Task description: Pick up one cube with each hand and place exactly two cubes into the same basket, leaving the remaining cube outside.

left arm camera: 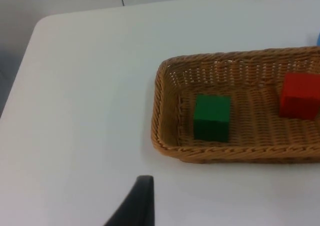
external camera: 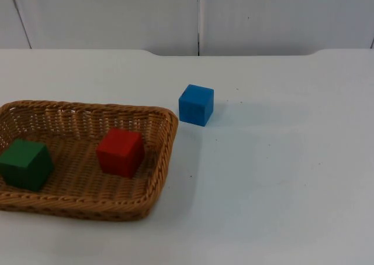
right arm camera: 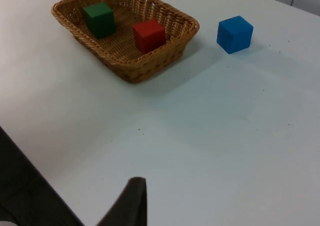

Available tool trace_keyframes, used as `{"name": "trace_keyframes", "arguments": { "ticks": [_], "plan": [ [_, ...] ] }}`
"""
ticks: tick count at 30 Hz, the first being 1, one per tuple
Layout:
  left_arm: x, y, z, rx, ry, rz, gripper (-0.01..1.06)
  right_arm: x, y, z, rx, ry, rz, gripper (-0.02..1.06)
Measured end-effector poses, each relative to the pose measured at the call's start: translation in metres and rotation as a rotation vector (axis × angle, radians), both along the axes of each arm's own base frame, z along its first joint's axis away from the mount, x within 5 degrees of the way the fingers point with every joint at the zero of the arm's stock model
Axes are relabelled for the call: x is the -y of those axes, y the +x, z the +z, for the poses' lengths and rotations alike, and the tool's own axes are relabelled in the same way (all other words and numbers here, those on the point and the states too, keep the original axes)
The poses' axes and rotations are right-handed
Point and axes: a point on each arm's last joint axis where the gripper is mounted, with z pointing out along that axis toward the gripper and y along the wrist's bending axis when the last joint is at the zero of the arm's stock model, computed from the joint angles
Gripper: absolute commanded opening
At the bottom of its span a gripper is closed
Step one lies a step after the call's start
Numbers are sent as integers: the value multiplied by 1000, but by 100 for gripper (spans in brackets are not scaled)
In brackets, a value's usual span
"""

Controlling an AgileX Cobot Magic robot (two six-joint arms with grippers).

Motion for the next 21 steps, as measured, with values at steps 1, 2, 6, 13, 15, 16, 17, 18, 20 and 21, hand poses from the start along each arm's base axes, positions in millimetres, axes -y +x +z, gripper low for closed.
{"name": "trace_keyframes", "arguments": {
  "ticks": [1, 2, 6, 13, 15, 16, 17, 18, 20, 21],
  "plan": [
    [0, 0, 0, 0, 0, 0, 105, 0, 0, 0, 0, 0, 0, 105],
    [0, 0, 0, 0, 0, 0, 105, 0, 0, 0, 0, 0, 0, 105],
    [0, 0, 0, 0, 0, 0, 105, 0, 0, 0, 0, 0, 0, 105],
    [0, 0, 0, 0, 0, 0, 105, 0, 0, 0, 0, 0, -14, 105],
    [0, 0, 0, 0, 0, 0, 105, 0, 0, 0, 0, 0, -43, 105],
    [0, 0, 0, 0, 0, 0, 105, 0, 0, 0, 0, 0, -59, 105],
    [0, 0, 0, 0, 0, 0, 105, 0, 0, 0, 0, 0, -59, 105],
    [0, 0, 0, 0, 0, 0, 105, 0, -1, 0, 0, 0, -80, 105],
    [0, 0, 0, 0, 0, 0, 105, -1, -1, 0, 0, 0, -126, 105],
    [0, 0, 0, 0, 0, 0, 105, -1, -1, 0, 0, 0, -147, 105]
  ]
}}
